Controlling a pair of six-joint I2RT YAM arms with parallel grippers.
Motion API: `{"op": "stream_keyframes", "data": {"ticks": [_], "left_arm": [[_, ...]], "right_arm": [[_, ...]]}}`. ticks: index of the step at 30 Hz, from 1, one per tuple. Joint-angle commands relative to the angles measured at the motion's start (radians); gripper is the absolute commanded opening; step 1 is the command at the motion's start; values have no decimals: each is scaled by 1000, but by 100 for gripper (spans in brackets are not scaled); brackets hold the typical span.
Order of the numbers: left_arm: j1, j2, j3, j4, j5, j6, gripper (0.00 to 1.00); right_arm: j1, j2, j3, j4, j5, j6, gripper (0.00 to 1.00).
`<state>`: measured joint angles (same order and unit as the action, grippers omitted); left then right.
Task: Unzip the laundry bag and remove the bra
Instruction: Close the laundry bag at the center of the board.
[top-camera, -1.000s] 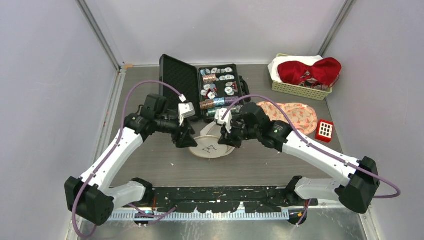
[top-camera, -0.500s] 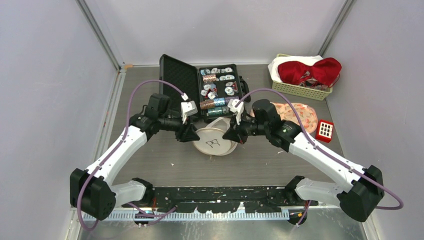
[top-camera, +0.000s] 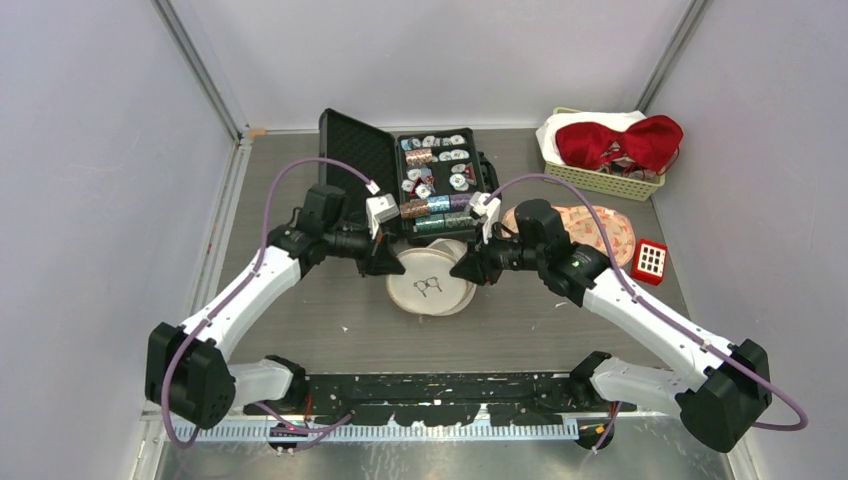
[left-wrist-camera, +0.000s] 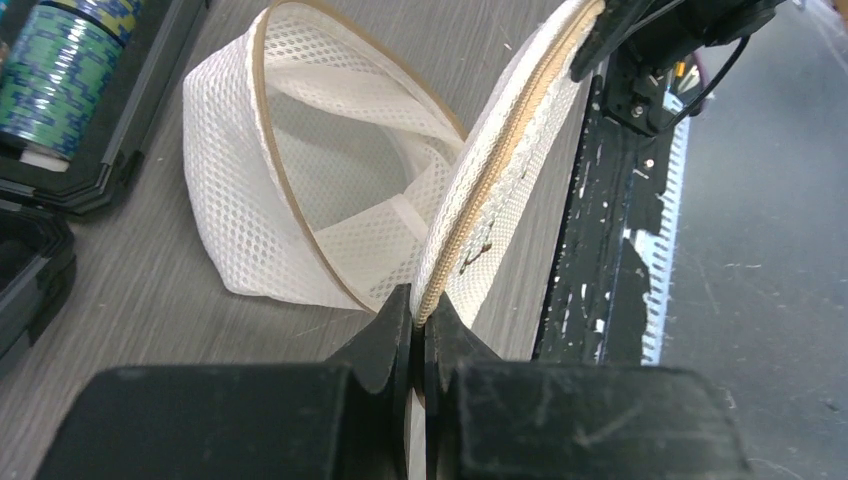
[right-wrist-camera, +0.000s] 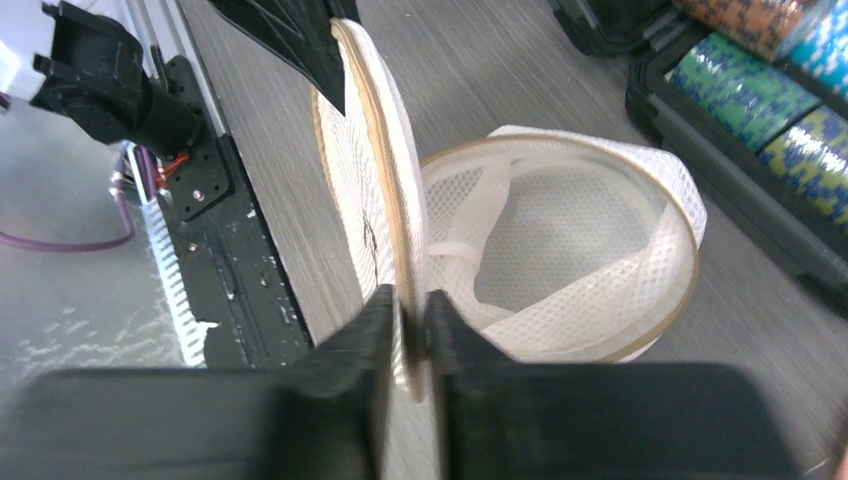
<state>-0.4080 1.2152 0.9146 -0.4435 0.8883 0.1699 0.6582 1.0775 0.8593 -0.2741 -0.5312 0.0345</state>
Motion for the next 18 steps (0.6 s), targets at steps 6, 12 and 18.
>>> {"op": "stream_keyframes", "data": {"ticks": [6,12,18], "left_arm": [[-28,173,263,-297,-61,-31,0],[-58,290,349,-302,-65,-102,0],[-69,410,439,-331,-50,-110,0]], "right_arm": [[-130,6,81,-115,-17,95,67],[-234,93,126,-147,-52,120,79],[-287,197,190,-194,-128,101,100]]}}
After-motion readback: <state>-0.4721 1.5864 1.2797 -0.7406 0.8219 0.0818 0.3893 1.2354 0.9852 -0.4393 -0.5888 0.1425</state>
